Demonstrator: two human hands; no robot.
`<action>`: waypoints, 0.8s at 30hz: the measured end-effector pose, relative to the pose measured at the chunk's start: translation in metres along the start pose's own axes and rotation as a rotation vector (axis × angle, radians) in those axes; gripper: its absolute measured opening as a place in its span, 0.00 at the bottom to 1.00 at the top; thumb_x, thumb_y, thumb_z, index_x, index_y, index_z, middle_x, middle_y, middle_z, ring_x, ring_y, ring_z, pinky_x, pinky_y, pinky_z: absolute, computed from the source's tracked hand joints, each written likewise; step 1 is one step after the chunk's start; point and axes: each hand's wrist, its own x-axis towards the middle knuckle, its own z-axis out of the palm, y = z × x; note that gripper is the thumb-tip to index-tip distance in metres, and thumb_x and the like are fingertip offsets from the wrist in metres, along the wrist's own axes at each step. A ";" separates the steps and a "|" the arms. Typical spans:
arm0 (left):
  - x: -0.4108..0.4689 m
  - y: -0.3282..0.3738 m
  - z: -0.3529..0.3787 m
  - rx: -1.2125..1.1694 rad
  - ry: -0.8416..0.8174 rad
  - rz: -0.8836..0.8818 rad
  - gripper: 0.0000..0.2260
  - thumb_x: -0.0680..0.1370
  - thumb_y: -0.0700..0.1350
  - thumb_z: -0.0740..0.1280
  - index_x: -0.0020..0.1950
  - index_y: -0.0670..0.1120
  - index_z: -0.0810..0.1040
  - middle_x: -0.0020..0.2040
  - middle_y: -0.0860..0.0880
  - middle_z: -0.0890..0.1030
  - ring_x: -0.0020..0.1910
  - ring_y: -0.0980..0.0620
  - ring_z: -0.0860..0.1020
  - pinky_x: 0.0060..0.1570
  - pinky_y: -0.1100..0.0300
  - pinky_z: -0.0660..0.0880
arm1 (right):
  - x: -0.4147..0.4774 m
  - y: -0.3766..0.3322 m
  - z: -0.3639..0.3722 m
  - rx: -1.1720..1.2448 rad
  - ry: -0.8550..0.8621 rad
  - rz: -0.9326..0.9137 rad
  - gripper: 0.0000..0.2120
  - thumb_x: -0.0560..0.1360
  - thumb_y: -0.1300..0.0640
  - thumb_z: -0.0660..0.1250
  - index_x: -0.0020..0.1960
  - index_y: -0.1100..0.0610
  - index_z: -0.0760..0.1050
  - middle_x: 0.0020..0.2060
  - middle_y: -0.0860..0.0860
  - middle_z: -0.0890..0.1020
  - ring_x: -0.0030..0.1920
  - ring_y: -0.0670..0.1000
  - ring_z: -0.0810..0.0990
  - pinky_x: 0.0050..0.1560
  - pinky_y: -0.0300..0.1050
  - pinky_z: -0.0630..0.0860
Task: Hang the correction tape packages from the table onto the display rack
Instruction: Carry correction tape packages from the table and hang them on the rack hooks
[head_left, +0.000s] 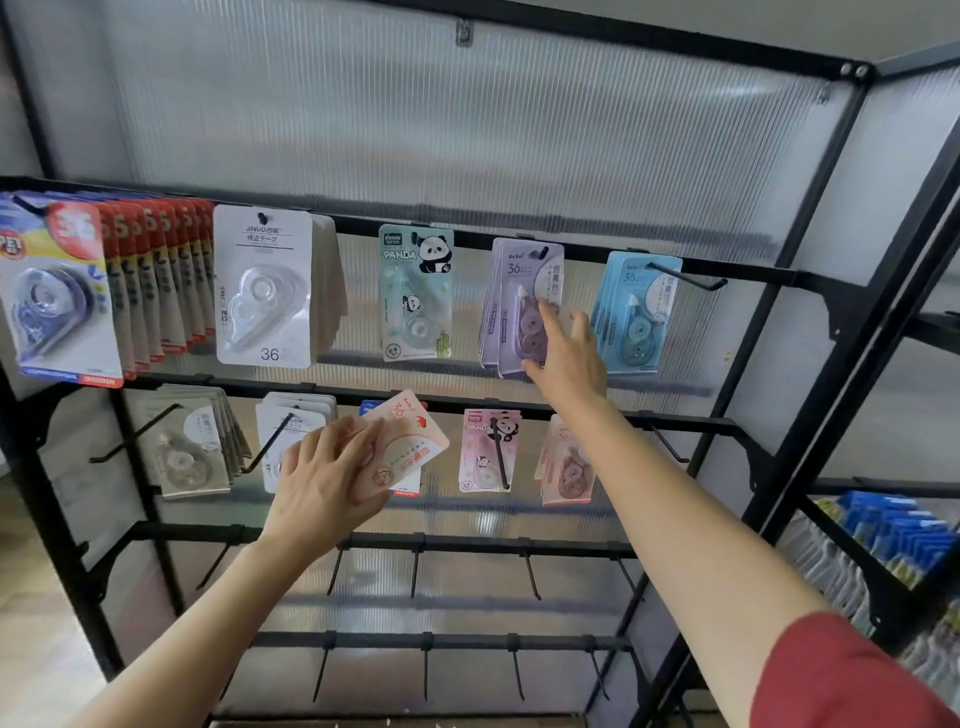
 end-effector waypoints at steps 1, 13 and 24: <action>-0.001 0.000 -0.001 0.004 -0.002 0.002 0.36 0.66 0.51 0.78 0.71 0.46 0.71 0.65 0.39 0.73 0.61 0.36 0.71 0.60 0.41 0.66 | -0.002 0.001 -0.002 -0.005 0.004 -0.003 0.36 0.76 0.49 0.67 0.77 0.50 0.52 0.72 0.59 0.58 0.67 0.61 0.66 0.55 0.52 0.75; -0.015 0.034 -0.004 -0.121 -0.004 0.076 0.39 0.68 0.52 0.76 0.75 0.46 0.62 0.68 0.42 0.69 0.64 0.39 0.68 0.63 0.45 0.63 | -0.116 -0.010 0.001 0.579 -0.346 0.123 0.27 0.73 0.46 0.69 0.68 0.53 0.68 0.48 0.48 0.82 0.49 0.49 0.79 0.52 0.49 0.76; -0.030 0.074 0.007 -0.236 -0.074 0.080 0.45 0.65 0.53 0.78 0.76 0.44 0.59 0.67 0.42 0.70 0.64 0.39 0.70 0.61 0.44 0.66 | -0.171 -0.032 0.025 1.079 -0.260 0.366 0.11 0.77 0.68 0.63 0.58 0.62 0.74 0.47 0.51 0.81 0.45 0.46 0.80 0.46 0.37 0.79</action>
